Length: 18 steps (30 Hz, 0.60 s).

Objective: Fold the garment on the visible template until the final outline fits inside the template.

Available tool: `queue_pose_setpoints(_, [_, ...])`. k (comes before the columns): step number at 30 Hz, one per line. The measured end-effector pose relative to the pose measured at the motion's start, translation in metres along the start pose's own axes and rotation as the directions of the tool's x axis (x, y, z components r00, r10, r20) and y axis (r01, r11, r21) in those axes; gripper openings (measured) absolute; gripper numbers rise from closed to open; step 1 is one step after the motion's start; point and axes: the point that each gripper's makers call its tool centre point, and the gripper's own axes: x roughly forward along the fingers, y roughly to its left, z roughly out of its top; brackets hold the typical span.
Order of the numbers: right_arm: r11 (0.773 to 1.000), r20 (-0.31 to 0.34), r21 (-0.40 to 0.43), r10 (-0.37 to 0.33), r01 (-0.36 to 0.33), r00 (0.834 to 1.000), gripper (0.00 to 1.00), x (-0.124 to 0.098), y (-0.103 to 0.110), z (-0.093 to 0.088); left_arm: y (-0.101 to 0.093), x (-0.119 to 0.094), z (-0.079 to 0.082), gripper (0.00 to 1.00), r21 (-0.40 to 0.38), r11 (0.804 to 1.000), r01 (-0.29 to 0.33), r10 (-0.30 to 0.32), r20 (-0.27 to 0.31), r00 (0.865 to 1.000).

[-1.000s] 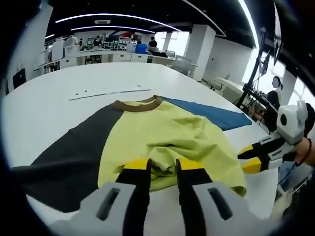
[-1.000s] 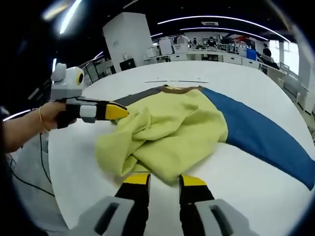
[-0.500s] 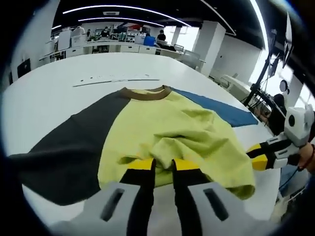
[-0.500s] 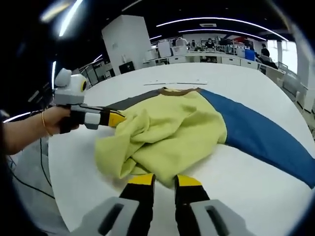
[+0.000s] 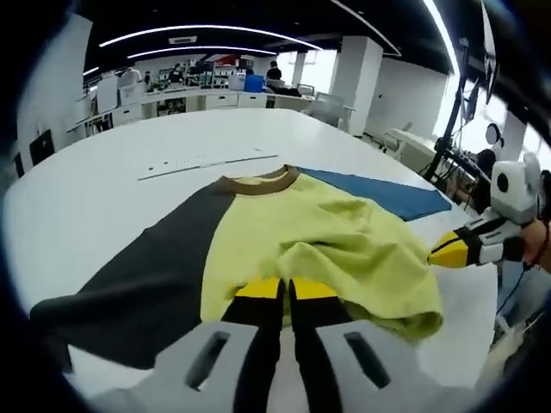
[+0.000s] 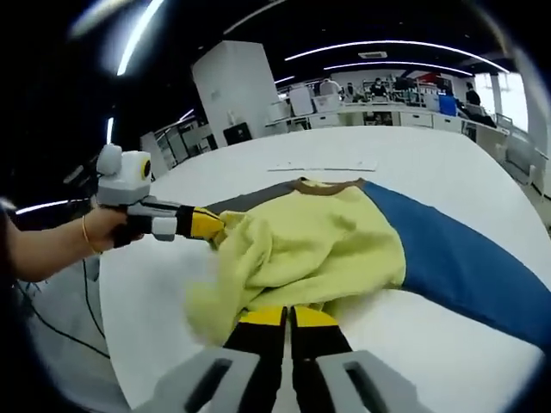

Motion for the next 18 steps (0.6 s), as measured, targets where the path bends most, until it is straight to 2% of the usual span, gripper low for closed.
queue_pose_setpoints(5, [1.0,0.02,0.0,0.024,-0.024,1.0,0.0,0.01,-0.003,0.023,0.008,-0.018,0.006,0.0,0.05,0.999,-0.021,0.02,0.024,1.0])
queue_pose_setpoints(9, [0.999,-0.009,-0.013,0.036,-0.036,0.999,0.0,0.026,-0.006,0.033,0.011,-0.029,0.004,0.0,0.067,0.997,-0.03,0.028,0.023,0.999])
queue_pose_setpoints(13, [1.0,-0.071,-0.025,0.017,-0.019,0.997,0.0,0.042,-0.015,0.029,0.011,-0.039,0.001,0.0,0.06,0.998,-0.03,0.029,0.02,0.999])
queue_pose_setpoints(18, [0.999,-0.104,-0.026,0.019,-0.021,0.994,0.0,0.057,-0.018,0.026,0.011,-0.048,-0.006,0.0,0.049,0.998,-0.027,0.026,0.013,1.0])
